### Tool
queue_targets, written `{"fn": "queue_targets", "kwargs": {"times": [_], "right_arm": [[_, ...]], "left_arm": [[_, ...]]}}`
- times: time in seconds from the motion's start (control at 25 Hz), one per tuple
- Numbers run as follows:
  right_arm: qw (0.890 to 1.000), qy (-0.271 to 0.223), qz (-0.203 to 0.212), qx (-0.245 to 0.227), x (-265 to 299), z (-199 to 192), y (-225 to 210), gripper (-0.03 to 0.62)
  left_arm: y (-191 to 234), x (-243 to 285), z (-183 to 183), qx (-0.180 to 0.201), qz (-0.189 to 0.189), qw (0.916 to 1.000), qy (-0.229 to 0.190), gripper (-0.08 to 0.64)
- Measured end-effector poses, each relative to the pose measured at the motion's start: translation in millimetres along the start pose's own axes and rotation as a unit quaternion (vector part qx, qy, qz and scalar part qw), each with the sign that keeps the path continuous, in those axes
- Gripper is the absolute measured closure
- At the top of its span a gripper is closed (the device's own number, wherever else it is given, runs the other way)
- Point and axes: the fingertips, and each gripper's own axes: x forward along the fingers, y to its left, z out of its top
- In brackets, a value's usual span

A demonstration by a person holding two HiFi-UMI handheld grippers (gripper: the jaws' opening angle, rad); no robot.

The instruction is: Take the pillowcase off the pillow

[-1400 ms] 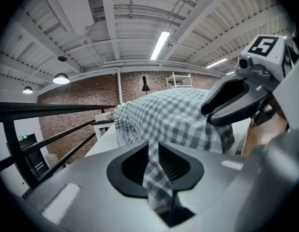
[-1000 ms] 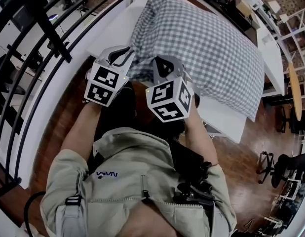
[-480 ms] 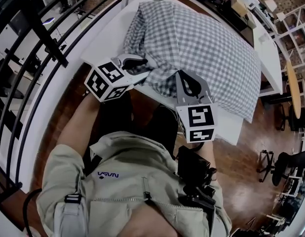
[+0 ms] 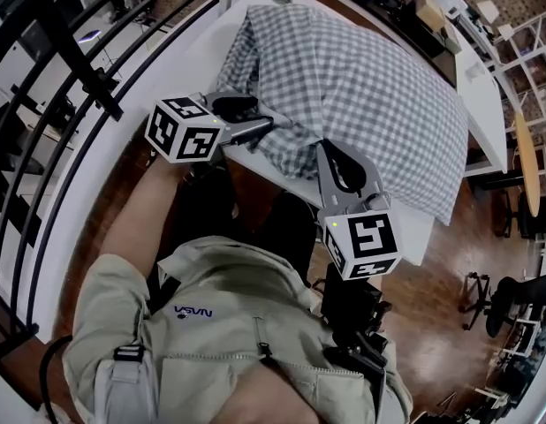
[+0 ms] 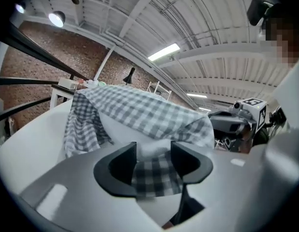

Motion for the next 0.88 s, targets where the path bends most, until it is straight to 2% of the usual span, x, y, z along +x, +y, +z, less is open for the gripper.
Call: {"fn": "queue_targets", "kwargs": {"times": [0.16, 0.2, 0.28, 0.32, 0.4, 0.48, 0.64, 0.88], "right_arm": [[1.000, -0.009, 0.013, -0.007, -3.5, 9.8, 8.7, 0.583], [1.000, -0.006, 0.018, -0.008, -2.8, 7.3, 10.9, 0.583], [1.000, 0.006, 0.028, -0.007, -0.6, -1.3, 14.8, 0.583], [0.999, 0.013, 0.034, -0.007, 0.6, -6.2, 16.8, 0.583], [0.999, 0.027, 0.044, -0.011, 2.8, -15.3, 19.5, 0.583], [0.998, 0.040, 0.050, -0.019, 4.3, -23.3, 20.1, 0.583], [0.995, 0.075, 0.049, -0.045, 3.4, -35.5, 16.0, 0.584], [0.990, 0.125, -0.030, -0.061, -21.4, -44.4, -38.2, 0.584]], "left_arm": [[-4.4, 21.2, -8.6, 0.008, 0.000, 0.9984, 0.056, 0.344], [-2.6, 23.8, -9.0, 0.006, 0.005, 0.9978, 0.066, 0.378], [2.4, 21.6, -4.9, 0.010, 0.018, 0.9972, 0.072, 0.545], [4.3, 17.5, -0.8, 0.019, 0.026, 0.9969, 0.072, 0.547], [6.8, 7.5, 12.4, 0.040, 0.038, 0.9966, 0.061, 0.548], [9.1, -3.5, 32.4, 0.044, 0.049, 0.9972, 0.035, 0.549], [19.5, -27.5, 66.6, 0.013, 0.060, 0.9977, -0.028, 0.549], [38.2, -42.8, 68.8, -0.043, 0.060, 0.9946, -0.074, 0.551]]}}
